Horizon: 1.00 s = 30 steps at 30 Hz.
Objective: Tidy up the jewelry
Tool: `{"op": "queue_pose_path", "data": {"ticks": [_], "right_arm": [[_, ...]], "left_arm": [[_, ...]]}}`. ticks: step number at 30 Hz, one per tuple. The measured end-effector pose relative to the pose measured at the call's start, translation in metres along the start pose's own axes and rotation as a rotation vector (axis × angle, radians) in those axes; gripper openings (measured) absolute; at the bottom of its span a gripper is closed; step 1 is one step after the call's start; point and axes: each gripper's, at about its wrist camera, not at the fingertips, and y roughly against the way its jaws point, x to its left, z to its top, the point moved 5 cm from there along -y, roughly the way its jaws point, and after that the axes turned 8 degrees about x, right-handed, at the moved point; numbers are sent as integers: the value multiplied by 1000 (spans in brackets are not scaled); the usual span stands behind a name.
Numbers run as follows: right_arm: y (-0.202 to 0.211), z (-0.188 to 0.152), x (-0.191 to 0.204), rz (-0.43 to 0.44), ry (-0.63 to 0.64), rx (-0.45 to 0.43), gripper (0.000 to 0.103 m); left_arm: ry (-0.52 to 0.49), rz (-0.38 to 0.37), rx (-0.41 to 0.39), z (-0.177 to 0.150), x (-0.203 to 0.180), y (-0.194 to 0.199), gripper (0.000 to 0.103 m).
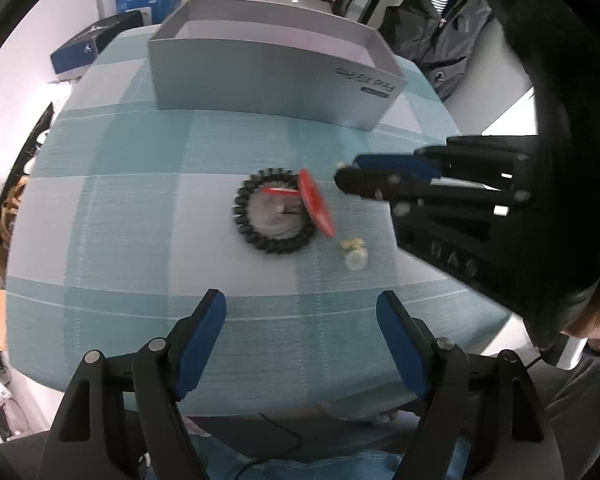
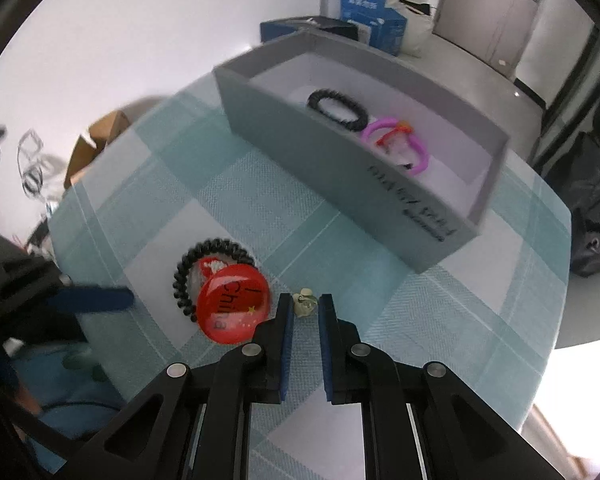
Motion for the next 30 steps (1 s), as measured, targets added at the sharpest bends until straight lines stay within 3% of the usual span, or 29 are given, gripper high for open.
{"op": "queue_pose_path", "data": {"ticks": [7,12,15,19,21,23,25,26,30], "right_arm": [[24,-4,-35,31,-129,-53,11],[39,-14,-61,21,-209,-72,11],[53,-22,-79,25,-254,-106,11],[63,-30,-100,44,-334,-134,11],[65,-31,-103,49,-346,-135,11],[66,-31,-104,52,-345,-139,11],[68,-31,-104,70,-346,-146,11],[70,-32,-105,93,-356,-154,11],[76,-34,-109,107,-370,-170,12]], "left_arm": [[-20,-80,31,8,-20,-5,74],[-63,-71,56,14,-39,-10,72],[-53,-58,73,16,-33,-16,58],[-61,-16,60,23,-34,-15,48],[-66,9,54,26,-36,-16,38],[-71,47,51,32,-42,-21,18],[-79,58,53,33,-44,-22,14],[-92,65,55,32,-46,-23,7],[-113,71,48,31,-49,-23,7]]}}
